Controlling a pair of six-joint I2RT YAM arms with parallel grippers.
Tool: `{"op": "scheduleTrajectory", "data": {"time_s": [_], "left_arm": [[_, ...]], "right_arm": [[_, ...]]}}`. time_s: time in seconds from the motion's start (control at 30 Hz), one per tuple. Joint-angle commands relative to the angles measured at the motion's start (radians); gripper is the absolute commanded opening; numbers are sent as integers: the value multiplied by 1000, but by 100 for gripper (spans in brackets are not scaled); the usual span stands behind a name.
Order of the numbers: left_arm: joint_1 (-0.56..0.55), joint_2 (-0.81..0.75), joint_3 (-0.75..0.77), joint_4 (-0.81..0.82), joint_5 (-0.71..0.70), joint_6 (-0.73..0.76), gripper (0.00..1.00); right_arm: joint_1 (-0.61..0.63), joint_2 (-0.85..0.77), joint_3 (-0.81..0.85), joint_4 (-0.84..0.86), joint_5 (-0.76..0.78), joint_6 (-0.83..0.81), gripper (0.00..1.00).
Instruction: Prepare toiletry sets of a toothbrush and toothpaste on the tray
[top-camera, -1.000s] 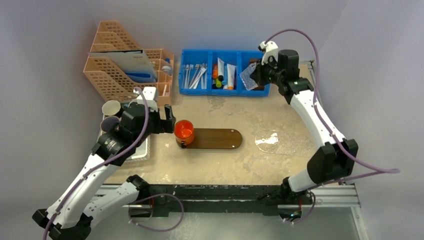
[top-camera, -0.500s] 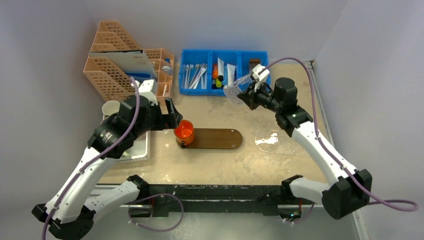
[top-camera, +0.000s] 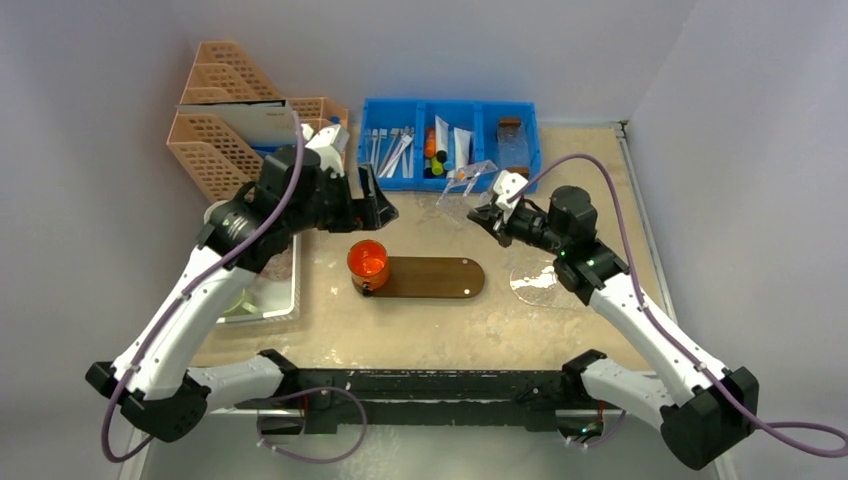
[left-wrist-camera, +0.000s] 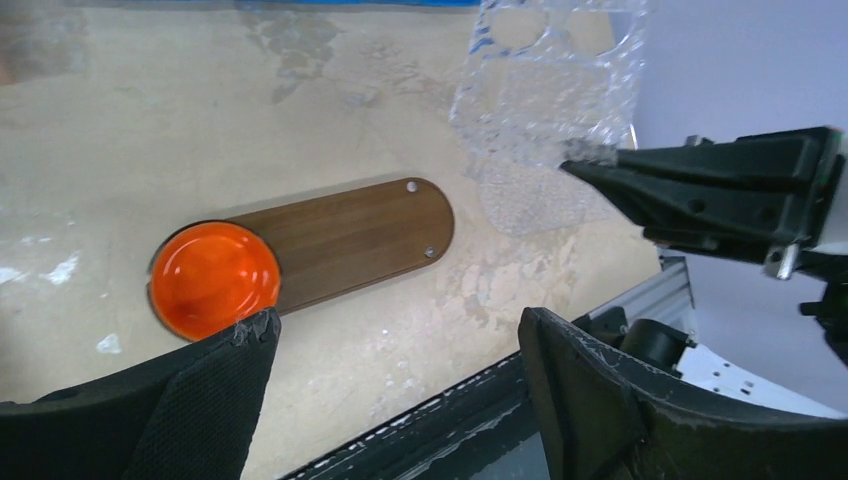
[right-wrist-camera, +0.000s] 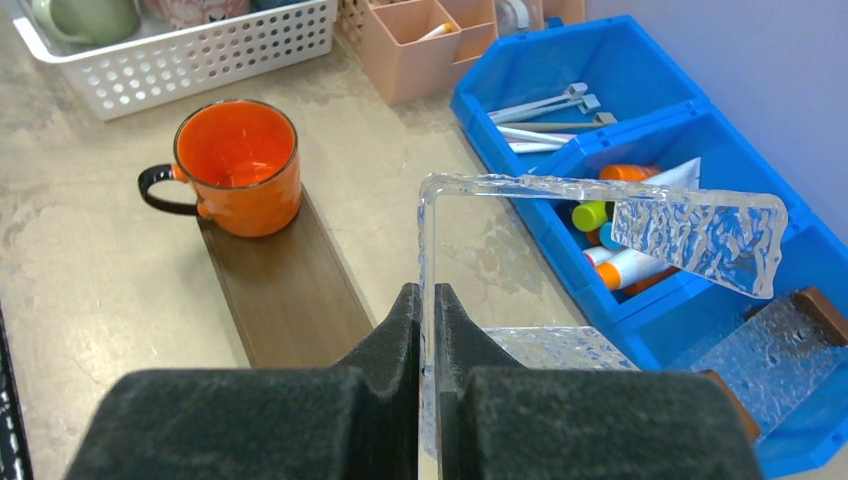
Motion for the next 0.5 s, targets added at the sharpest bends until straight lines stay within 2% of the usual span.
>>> {"op": "scheduleTrajectory", "data": {"time_s": [0.0,0.3,0.47], "left_arm": [[8,85,86,69,116,-50,87],[8,252,163,207,328,-127,79],[17,298,185,241,348,-137,72]], "right_arm": [[11,-32,-15,96,-76,-74,0],[13,-47,-47,143,-140,-82,0],[13,-56,-96,215,-170,-97,0]]}}
